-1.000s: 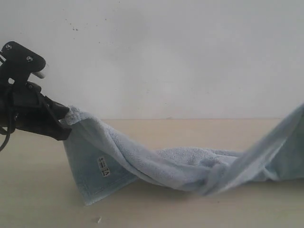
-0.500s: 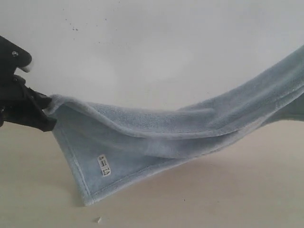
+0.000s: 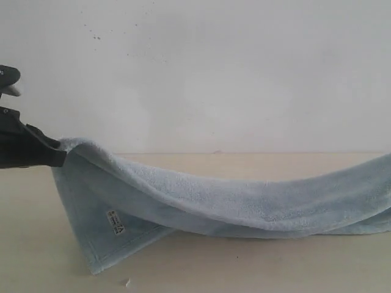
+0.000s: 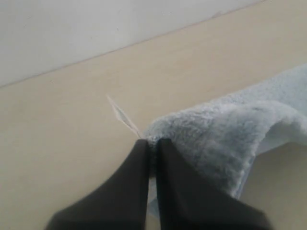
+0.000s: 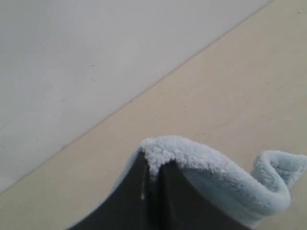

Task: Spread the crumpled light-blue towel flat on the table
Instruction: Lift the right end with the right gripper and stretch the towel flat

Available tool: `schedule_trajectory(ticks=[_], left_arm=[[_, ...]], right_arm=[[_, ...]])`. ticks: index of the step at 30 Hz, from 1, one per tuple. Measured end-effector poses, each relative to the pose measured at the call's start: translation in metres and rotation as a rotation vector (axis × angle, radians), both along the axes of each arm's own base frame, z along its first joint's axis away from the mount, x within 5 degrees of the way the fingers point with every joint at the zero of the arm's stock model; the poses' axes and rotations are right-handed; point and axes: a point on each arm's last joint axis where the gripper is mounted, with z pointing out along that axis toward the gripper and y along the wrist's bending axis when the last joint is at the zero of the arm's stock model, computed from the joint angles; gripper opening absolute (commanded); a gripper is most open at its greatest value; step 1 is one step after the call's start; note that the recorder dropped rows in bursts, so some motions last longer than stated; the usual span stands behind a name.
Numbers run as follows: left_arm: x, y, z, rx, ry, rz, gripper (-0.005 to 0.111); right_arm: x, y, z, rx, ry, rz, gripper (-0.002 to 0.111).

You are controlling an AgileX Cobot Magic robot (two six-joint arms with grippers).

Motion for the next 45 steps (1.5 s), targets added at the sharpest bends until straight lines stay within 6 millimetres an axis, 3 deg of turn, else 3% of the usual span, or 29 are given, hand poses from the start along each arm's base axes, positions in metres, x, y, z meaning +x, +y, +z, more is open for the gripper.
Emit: schedule_trajectory(ticks=[4, 7, 13, 16, 19, 22, 27, 29, 36, 45], left_arm=[[0.010, -0.001, 0.016, -0.011, -0.060, 0.008, 0.004], [0.027, -0.003, 0.039, -0.022, -0.138, 0.015, 0.004], [0.067, -0.008, 0.106, -0.123, -0.248, -0.045, 0.004], [0.067, -0.006, 0.136, -0.208, -0.269, -0.092, 0.004], [0.059, -0.002, 0.145, -0.224, -0.223, -0.146, 0.004], [0.050, 0.002, 0.124, -0.156, -0.051, -0.186, 0.004], [0.034, 0.012, 0.047, -0.059, 0.299, -0.150, 0.004], [0.026, 0.013, 0.028, -0.060, 0.367, -0.144, 0.004], [-0.011, 0.018, 0.006, 0.004, 0.441, -0.141, 0.004], [-0.037, 0.021, -0.024, 0.029, 0.558, -0.151, 0.004]], right_arm=[[0.002, -0.001, 0.004, 0.053, -0.029, -0.033, 0.000], [0.011, -0.004, 0.015, 0.098, -0.089, -0.031, 0.000], [0.036, -0.007, 0.065, 0.177, -0.305, 0.102, 0.000], [0.038, -0.006, 0.089, 0.119, -0.362, 0.174, 0.000], [0.037, -0.002, 0.090, 0.045, -0.323, 0.234, 0.000], [0.035, 0.004, 0.073, 0.011, -0.238, 0.281, 0.000], [0.022, 0.017, 0.019, 0.115, -0.078, 0.307, 0.000], [0.015, 0.020, 0.001, 0.143, -0.026, 0.305, 0.000], [-0.004, 0.024, -0.032, 0.173, 0.043, 0.312, 0.000], [-0.033, 0.018, -0.072, 0.211, 0.154, 0.207, 0.000]])
